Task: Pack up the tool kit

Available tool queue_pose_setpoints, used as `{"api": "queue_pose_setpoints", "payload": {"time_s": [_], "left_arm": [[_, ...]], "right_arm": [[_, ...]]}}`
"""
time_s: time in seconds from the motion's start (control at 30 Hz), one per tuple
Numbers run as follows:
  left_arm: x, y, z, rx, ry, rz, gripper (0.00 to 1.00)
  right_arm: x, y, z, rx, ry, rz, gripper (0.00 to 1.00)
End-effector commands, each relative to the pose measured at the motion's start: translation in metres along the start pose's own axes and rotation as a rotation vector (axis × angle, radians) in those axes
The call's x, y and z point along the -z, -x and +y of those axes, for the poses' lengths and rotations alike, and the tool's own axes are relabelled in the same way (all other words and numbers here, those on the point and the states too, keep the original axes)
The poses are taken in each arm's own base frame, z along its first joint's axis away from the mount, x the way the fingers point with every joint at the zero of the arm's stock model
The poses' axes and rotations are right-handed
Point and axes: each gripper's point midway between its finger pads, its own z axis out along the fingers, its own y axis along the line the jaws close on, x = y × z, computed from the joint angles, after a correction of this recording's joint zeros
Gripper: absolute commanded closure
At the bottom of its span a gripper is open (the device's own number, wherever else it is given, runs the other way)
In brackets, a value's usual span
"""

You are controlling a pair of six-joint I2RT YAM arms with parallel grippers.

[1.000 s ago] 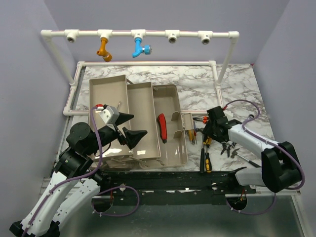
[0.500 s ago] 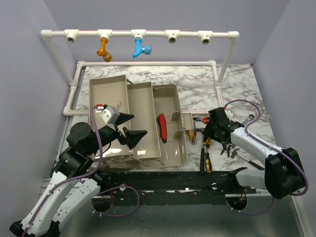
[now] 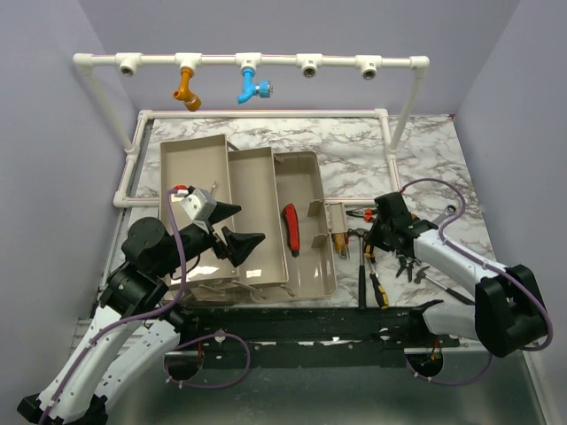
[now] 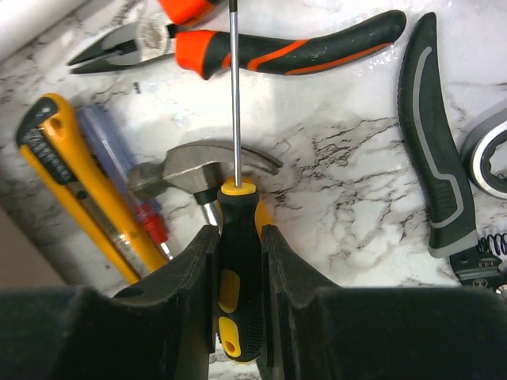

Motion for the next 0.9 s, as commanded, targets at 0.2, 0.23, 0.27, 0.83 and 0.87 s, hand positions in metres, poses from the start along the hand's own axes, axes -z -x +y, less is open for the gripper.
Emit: {"api": "queue_pose_setpoints", "payload": {"time_s": [0.2,0.23,0.27,0.83,0.87], "left_arm": [[-0.018,0.001,-0.015,0.074,-0.065,0.11,0.05],[-0.022,0.0,-0.015,0.088,-0.051,0.136,0.05],[-0.025,0.002,-0.02,0.098,-0.053,0.15,0.05],[-0.125,0.008,-0.062,0.474,-0.179,0.144,0.09],[-0.132,0.005,-0.064,0.492,-0.187,0.155,0.1]], "right_arm": [[0.045,0.03,0.012,-0.002,0.085,-0.109,0.83],[0.05,0.033,0.013,0.0,0.094,-0.12,0.83],[0.055,0.037,0.016,0.006,0.108,-0.132,0.83],[0.242,0.009,0.134,0.339,1.301,-0.29,0.95],[0.247,0.008,0.136,0.338,1.334,-0.287,0.95]]}}
